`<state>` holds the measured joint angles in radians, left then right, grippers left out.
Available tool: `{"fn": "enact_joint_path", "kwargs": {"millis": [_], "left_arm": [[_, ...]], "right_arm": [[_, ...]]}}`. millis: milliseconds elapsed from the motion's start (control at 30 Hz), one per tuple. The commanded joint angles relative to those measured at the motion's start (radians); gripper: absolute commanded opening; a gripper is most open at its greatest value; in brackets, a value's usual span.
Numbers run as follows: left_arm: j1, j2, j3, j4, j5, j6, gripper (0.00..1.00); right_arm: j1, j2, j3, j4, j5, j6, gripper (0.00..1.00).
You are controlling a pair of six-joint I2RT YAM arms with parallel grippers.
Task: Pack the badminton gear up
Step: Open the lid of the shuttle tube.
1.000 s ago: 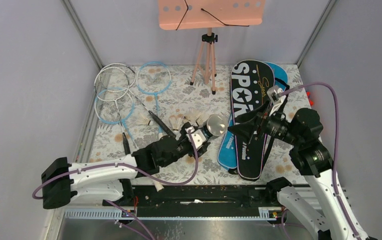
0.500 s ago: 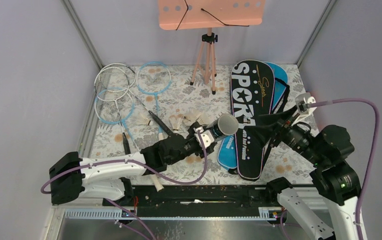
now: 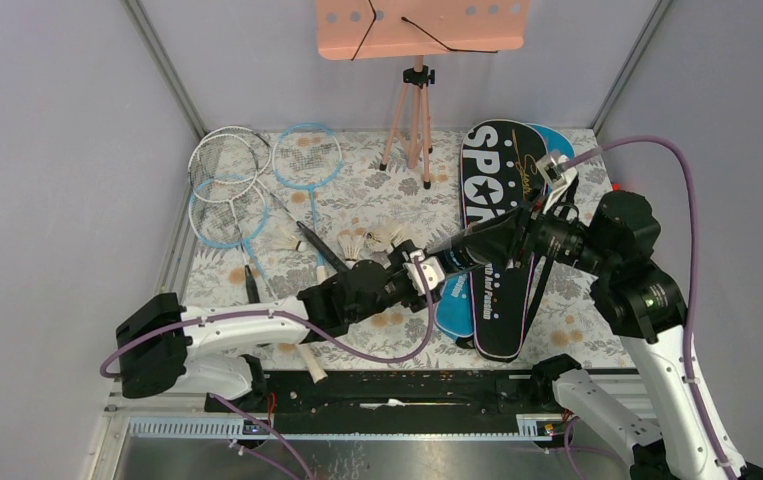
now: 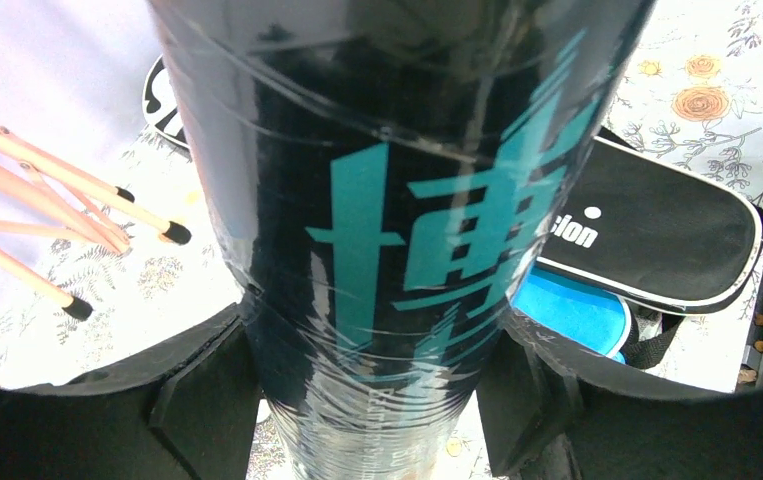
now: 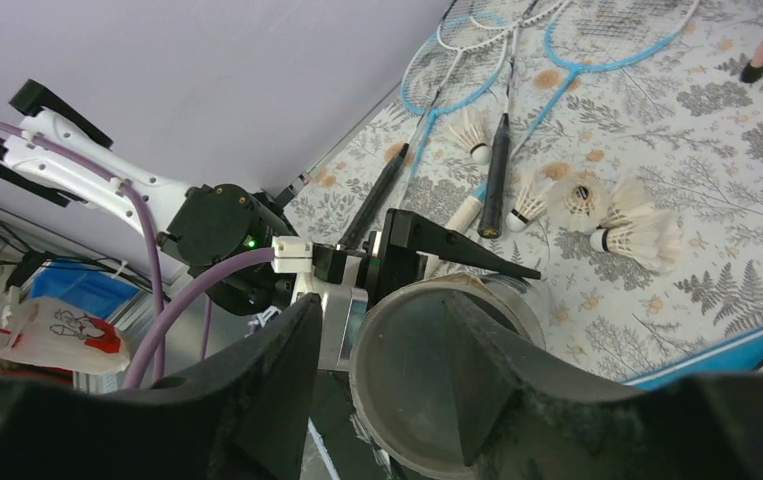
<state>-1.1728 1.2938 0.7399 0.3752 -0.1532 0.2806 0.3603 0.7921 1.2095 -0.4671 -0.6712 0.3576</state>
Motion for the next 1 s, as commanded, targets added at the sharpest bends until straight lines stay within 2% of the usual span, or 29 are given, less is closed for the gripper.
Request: {"fn": "enact_joint_path", "kwargs": {"millis": [0,100,367,533,600,667,967], "left_arm": [[-0.008,0.045,0.039,-0.040,0.047,-0.037,0.18],[-0.008,0.064,0.055,-0.044,0.043,-0.037,0.18],[-0.009,0.100,0.089,-0.052,0.038,-0.049,0.18],[-0.008,0.113,0.104,-0.062,0.045,-0.052,0.18],[-0.009,0.116,0.108,-0.065,0.048,-0.052,0.18],[-0.008,0.113,0.107,-0.065,0.050,-0.050,0.18],[-0.008,0.052,-0.013,-0.003,0.050,0.002,0.02]], "right_arm": [[0.006,-0.004,0.039,-0.097,0.042,-0.037,0.52],[0.005,-0.007,0.048,-0.146,0.095,-0.057,0.44],[0.006,-0.027,0.057,-0.258,0.216,-0.086,0.34],[0.006,-0.034,0.055,-0.286,0.209,-0.099,0.26],[0.006,-0.032,0.055,-0.293,0.207,-0.107,0.18],[0.007,-0.027,0.056,-0.302,0.210,-0.120,0.01],[0.006,-0.128,0.118,-0.282,0.222,-0.088,0.00]]}}
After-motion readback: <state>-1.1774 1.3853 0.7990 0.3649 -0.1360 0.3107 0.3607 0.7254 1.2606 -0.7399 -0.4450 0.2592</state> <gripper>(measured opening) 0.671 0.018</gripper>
